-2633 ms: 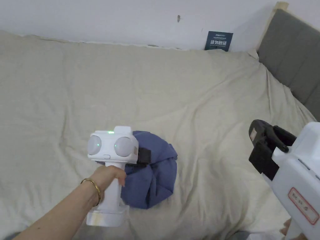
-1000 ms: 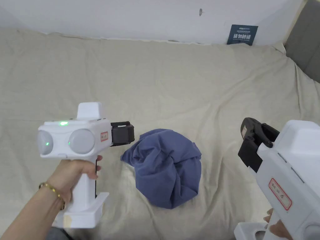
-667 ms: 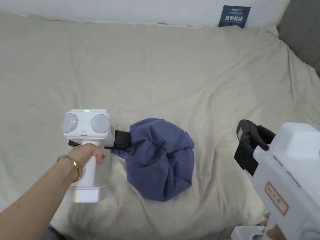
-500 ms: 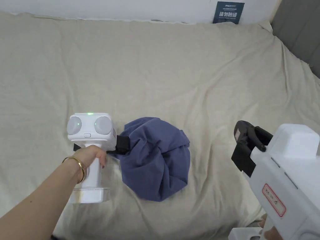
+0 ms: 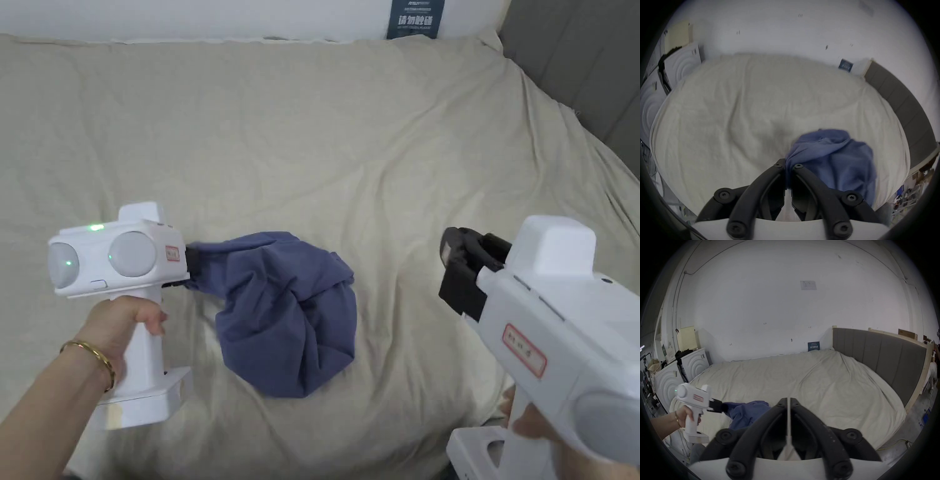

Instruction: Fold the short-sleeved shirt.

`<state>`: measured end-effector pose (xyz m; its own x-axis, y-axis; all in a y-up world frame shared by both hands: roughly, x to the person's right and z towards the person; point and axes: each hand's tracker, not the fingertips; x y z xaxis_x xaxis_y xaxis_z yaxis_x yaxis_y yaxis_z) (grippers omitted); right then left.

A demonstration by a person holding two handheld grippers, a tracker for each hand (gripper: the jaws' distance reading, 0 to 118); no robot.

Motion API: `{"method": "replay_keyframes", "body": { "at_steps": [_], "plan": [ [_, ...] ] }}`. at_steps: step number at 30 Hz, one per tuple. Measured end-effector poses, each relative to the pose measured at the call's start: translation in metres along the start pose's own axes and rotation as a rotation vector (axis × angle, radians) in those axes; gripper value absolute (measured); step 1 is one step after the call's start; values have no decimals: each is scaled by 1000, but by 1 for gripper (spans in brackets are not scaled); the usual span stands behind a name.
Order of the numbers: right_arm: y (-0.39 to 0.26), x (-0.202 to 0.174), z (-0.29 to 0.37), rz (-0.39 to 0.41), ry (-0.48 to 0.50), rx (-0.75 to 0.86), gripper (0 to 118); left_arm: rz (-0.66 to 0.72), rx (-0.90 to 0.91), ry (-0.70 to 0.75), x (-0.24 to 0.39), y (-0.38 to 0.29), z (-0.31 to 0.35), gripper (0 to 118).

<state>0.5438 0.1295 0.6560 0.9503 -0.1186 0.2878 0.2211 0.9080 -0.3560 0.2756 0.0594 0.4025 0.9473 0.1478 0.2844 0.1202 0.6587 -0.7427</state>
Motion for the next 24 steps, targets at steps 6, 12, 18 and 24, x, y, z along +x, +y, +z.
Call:
{"method": "replay_keyframes", "body": {
  "at_steps": [6, 12, 18, 24],
  "plan": [
    [5, -3, -74, -100, 48, -250, 118, 40, 81, -13, -22, -2, 34, 6],
    [-23, -12, -173, -74, 13, -525, 118, 89, 78, 2, -42, -11, 33, 6],
    [-58, -26, -233, -86, -59, -649, 52, 133, 60, 9, -57, -18, 27, 6],
    [-47, -15, -224, -251, 36, -629, 6, 230, 55, -26, -72, -14, 27, 6]
  ]
}}
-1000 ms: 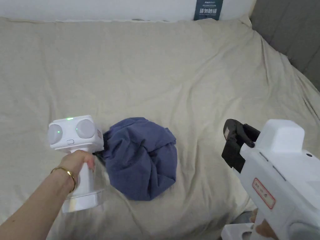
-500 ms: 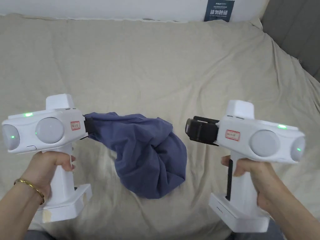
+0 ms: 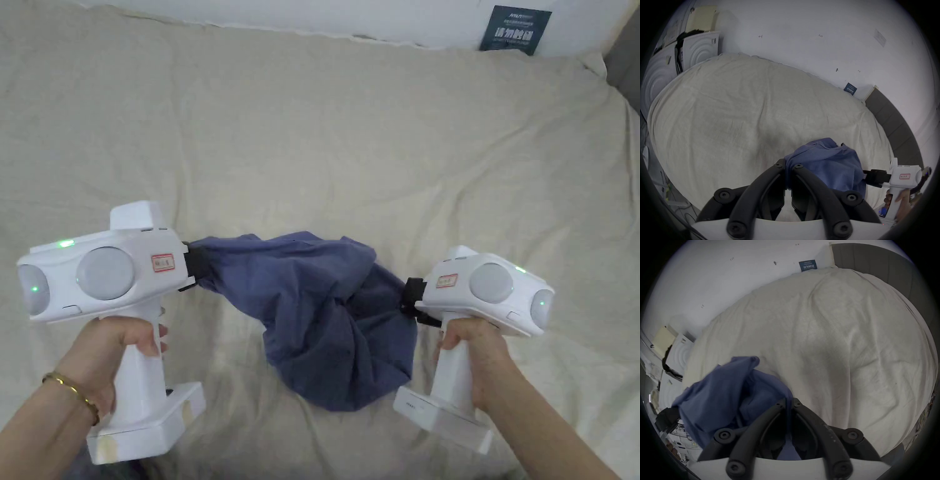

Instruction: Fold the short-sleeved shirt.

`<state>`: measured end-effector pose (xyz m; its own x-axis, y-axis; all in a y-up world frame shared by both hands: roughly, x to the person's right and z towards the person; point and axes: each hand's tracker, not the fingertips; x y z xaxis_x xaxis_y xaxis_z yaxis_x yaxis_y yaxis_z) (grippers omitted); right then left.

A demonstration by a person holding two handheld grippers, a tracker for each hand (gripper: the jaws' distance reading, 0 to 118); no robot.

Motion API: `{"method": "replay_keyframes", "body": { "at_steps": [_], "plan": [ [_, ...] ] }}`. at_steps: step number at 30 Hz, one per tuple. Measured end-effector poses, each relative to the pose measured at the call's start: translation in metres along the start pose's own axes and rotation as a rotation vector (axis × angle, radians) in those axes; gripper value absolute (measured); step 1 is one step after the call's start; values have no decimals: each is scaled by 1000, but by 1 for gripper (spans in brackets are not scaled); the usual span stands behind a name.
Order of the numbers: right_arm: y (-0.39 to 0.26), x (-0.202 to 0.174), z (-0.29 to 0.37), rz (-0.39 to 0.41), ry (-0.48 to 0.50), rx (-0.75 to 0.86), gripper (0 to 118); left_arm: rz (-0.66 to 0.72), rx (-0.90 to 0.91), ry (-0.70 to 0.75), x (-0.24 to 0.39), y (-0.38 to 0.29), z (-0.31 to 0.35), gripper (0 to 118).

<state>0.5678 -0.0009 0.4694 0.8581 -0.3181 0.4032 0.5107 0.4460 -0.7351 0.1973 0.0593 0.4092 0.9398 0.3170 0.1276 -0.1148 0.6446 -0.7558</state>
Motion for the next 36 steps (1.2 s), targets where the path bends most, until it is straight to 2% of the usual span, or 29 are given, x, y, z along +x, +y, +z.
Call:
{"method": "replay_keyframes", "body": {
  "at_steps": [2, 4, 9, 12, 15, 22, 24, 27, 32, 36],
  "plan": [
    [9, 0, 25, 69, 27, 19, 6, -2, 18, 2, -2, 10, 7, 7],
    [19, 2, 58, 89, 78, 69, 6, -12, 69, 13, -2, 22, 21, 7],
    [46, 1, 156, 121, 187, 234, 6, 32, 217, -36, 1, 66, 75, 6],
    [61, -1, 221, 134, 212, 357, 6, 28, 355, -37, 4, 95, 119, 7],
    [76, -3, 280, 108, 224, 456, 6, 60, 466, -52, 4, 125, 160, 6],
    [122, -21, 380, 83, 169, 625, 6, 40, 634, -58, 25, 195, 224, 6],
    [136, -30, 401, 67, 145, 653, 6, -31, 673, -11, 41, 215, 235, 7],
    [174, -42, 418, 102, 60, 723, 6, -87, 710, 50, 63, 257, 240, 7],
    [233, -65, 430, 96, 10, 784, 7, -155, 725, 116, 105, 310, 229, 7],
    [277, -75, 422, 68, -16, 819, 7, -155, 713, 123, 124, 340, 205, 6]
  ]
}}
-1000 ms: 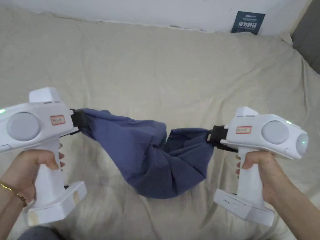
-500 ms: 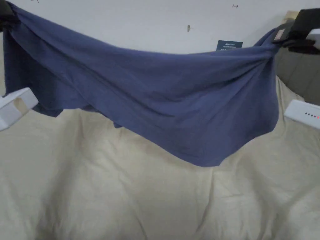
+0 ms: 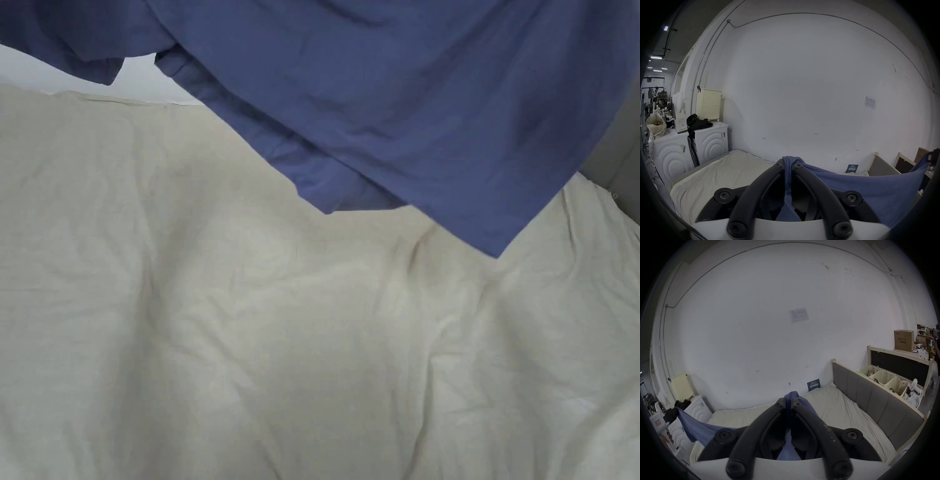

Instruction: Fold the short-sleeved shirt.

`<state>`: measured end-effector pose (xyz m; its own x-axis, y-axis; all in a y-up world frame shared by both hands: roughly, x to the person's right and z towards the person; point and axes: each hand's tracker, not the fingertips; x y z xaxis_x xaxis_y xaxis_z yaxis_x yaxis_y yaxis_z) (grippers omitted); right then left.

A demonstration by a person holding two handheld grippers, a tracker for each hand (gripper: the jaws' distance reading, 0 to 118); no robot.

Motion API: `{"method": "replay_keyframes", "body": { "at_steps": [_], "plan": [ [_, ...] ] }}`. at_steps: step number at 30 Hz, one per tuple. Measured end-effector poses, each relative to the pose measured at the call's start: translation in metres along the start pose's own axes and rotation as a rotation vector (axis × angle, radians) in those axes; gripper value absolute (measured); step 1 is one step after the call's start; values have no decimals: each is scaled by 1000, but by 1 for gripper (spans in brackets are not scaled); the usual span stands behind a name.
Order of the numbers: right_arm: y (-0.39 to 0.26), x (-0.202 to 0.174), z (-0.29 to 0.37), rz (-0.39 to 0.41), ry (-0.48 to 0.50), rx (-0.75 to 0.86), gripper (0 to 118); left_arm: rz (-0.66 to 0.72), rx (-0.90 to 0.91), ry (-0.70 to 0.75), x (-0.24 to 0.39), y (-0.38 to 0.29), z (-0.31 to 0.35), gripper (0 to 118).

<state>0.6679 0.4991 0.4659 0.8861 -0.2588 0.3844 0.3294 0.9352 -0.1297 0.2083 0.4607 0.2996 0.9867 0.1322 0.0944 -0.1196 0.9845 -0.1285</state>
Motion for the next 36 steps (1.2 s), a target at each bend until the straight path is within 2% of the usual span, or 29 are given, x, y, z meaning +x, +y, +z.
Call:
{"method": "replay_keyframes", "body": {
  "at_steps": [4, 10, 15, 19, 21, 26, 29, 31, 33, 36],
  "plan": [
    [15, -3, -38, -35, -40, 20, 7, -27, -4, 1, 16, -2, -36, 7],
    [6, -5, -86, 11, -80, 23, 7, -19, -55, 6, 26, -33, -90, 6],
    [-42, 13, -123, 45, -85, -33, 7, -32, -162, 1, 23, -99, -121, 6],
    [-104, 44, -144, 1, -61, -161, 7, -26, -248, -32, 8, -166, -124, 7],
    [-139, 62, -146, -48, -42, -228, 7, -40, -309, -34, 0, -202, -116, 7],
    [-235, 97, -120, 13, -48, -342, 7, -41, -427, -43, -30, -292, -68, 6],
    [-293, 119, -90, -56, -54, -437, 7, 12, -559, -35, -53, -336, -32, 6],
    [-331, 133, -67, -48, -61, -476, 7, 56, -578, -26, -71, -366, -9, 7],
    [-364, 139, -43, -28, -67, -513, 7, 40, -620, 0, -81, -392, 17, 7],
    [-407, 151, -8, -49, -77, -591, 7, 59, -706, 31, -94, -429, 51, 7]
  ]
}}
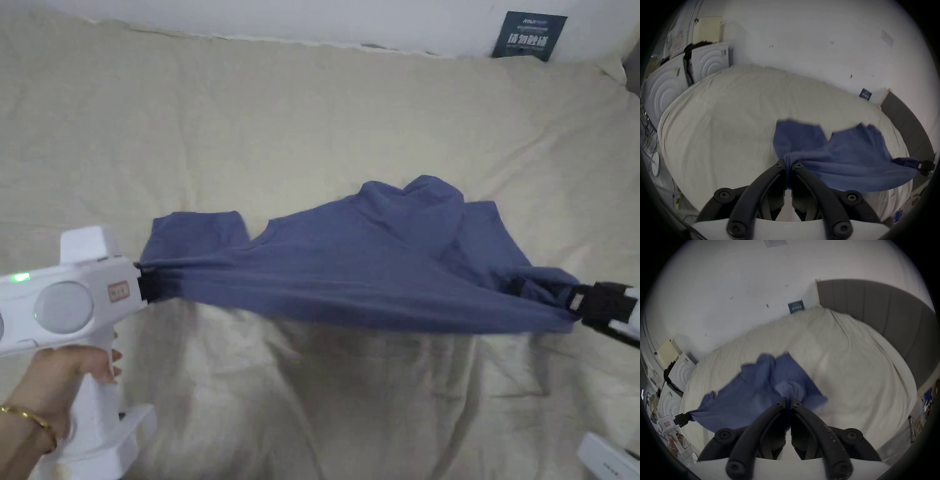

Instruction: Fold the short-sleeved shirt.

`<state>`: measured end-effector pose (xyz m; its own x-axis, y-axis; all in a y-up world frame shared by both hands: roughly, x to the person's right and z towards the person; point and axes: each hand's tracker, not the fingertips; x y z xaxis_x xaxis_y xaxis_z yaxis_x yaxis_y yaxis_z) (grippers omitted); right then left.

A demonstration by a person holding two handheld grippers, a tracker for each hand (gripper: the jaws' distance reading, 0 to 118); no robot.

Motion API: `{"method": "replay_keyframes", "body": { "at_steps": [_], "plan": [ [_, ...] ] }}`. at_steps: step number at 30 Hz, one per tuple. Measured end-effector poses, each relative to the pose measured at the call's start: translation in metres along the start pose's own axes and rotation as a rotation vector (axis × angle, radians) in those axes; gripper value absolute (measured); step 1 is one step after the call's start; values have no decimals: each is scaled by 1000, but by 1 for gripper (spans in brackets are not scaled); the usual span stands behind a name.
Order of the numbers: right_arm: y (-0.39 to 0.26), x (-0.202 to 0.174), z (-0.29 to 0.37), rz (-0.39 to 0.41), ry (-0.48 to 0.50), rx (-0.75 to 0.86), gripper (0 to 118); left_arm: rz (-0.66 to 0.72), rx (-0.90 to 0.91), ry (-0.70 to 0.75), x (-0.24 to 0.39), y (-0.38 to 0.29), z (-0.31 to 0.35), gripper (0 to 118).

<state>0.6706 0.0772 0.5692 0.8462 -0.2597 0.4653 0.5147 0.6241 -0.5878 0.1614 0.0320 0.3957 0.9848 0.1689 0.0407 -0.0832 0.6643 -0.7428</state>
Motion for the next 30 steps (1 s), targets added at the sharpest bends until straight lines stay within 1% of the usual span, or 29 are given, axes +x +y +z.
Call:
{"method": "replay_keyframes", "body": {
  "at_steps": [3, 5, 7, 9, 10, 12, 13, 14, 15, 16, 17, 18, 19, 20, 22, 23, 25, 26, 27, 30],
  "plan": [
    [-39, 13, 8, -25, -4, -40, 7, 24, -43, 20, -12, -34, 3, 7],
    [-56, 20, 16, -26, -9, -55, 7, -7, -51, 51, -16, -49, 10, 7],
    [-75, 26, 27, -20, -8, -73, 7, -65, -59, 65, -20, -63, 19, 7],
    [-88, 33, 34, -21, -1, -89, 7, -82, -58, 69, -25, -70, 28, 7],
    [-94, 33, 38, -23, -1, -98, 7, -95, -58, 71, -27, -74, 32, 8],
    [-105, 32, 45, -19, 0, -107, 7, -111, -61, 81, -30, -81, 37, 17],
    [-107, 38, 44, -16, 5, -103, 8, -110, -64, 88, -32, -81, 39, 21],
    [-108, 37, 46, -9, 6, -100, 8, -104, -64, 91, -34, -81, 42, 21],
    [-107, 35, 50, 7, -3, -89, 19, -80, -51, 97, -36, -81, 45, 42],
    [-104, 34, 53, 54, -29, -65, 41, -57, -36, 95, -38, -77, 49, 68],
    [-102, 33, 56, 94, -43, -40, 75, -36, -6, 79, -39, -73, 54, 85],
    [-99, 32, 63, 115, -49, 17, 104, -29, 46, 52, -39, -67, 62, 95],
    [-93, 29, 70, 134, -60, 62, 111, -36, 100, 38, -38, -63, 69, 97],
    [-84, 26, 78, 159, -70, 86, 111, -59, 150, 33, -34, -57, 78, 99],
    [-67, 17, 92, 218, -78, 159, 111, -107, 264, 16, -22, -41, 96, 116],
    [-58, 11, 101, 245, -75, 212, 111, -124, 323, 16, -12, -35, 106, 118],
    [-42, -3, 117, 285, -69, 318, 113, -157, 462, 11, 8, -20, 128, 118],
    [-35, -9, 124, 298, -59, 367, 115, -176, 516, 8, 19, -13, 137, 118],
    [-30, -16, 131, 301, -51, 413, 118, -198, 568, 8, 29, -8, 145, 118],
    [-22, -37, 148, 310, 1, 537, 118, -266, 696, 21, 61, 2, 164, 118]
  ]
}}
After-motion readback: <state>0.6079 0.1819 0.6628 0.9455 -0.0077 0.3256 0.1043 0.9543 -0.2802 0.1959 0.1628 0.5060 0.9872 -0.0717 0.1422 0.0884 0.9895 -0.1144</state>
